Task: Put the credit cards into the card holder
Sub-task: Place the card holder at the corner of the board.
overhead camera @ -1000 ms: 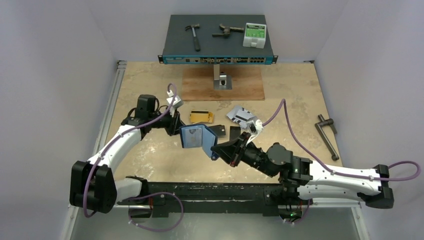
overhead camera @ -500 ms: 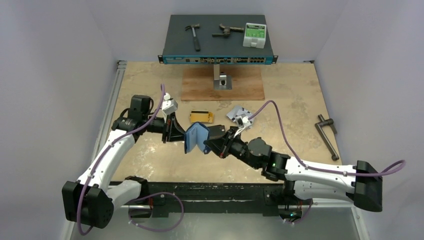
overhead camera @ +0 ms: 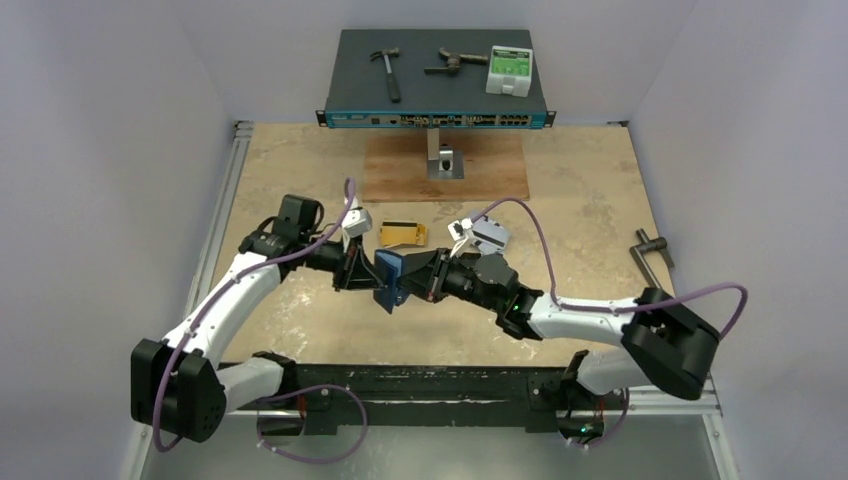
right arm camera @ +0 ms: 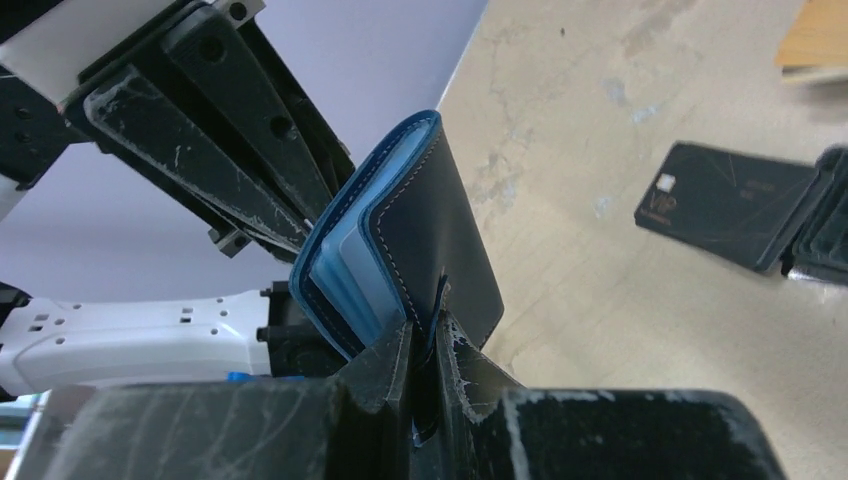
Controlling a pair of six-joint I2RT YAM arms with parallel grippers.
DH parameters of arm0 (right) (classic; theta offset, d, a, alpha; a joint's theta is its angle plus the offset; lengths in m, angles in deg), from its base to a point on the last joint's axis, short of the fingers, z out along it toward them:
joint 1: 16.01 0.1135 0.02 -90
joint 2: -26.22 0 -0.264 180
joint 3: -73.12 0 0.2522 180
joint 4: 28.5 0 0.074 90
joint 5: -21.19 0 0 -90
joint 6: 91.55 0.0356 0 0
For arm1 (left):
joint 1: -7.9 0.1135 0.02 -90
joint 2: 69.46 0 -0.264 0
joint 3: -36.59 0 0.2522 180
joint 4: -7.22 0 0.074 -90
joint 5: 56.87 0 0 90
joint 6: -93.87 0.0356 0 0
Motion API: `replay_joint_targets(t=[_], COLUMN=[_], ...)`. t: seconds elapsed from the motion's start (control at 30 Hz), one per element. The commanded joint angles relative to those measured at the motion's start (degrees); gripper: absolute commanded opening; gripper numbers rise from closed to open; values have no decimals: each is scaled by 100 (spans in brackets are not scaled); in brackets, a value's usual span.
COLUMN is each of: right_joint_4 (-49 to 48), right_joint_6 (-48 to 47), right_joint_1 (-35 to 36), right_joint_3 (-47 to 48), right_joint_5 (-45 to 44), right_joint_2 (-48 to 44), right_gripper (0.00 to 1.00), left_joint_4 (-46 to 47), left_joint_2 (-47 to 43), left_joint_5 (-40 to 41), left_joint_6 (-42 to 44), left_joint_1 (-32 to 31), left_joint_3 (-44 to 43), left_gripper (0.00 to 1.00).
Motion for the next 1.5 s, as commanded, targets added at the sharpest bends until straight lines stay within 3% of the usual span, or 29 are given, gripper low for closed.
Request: replay_joint_targets(t=[0.0,0.17,0.37,0.47,0.7,1.03,1.13,1.47], right_joint_4=[-1537,-2230,-598,-137,-80,786,1165,3284], right_joint_6=[828,1517,1039,924,970,654,523,106], right_joint_1=[-435,-766,-894,-913,-927,-931,-928,-928], right_joint_3=[-121,-127,-175,-296,-868,-974,-1003,-1083], right_joint_5=[1395,2521,2607,2699,2804,2146,2015,932], right_joint_2=[681,1659,1542,1647,1939,1621,1316,-473], right_gripper=[0,0,0,0,2,62,95,99], left_joint_4=[-107,-196,-48,132,291,-467,-586,-664], left_joint_2=[428,671,993,1163,1654,2101,1925,2208], left_joint_5=[752,2060,3355,3630,4067,4032,3763,3651], left_joint_6=[551,888,1182,1395,1542,1555,1475,1356], left_joint_1=[-265,-955,-1660,-1935,-2684,-3198,-3193,-3309], left_joint_3=[72,2,185,315,288,-460,-586,-893], left_gripper=[0,0,0,0,0,0,0,0])
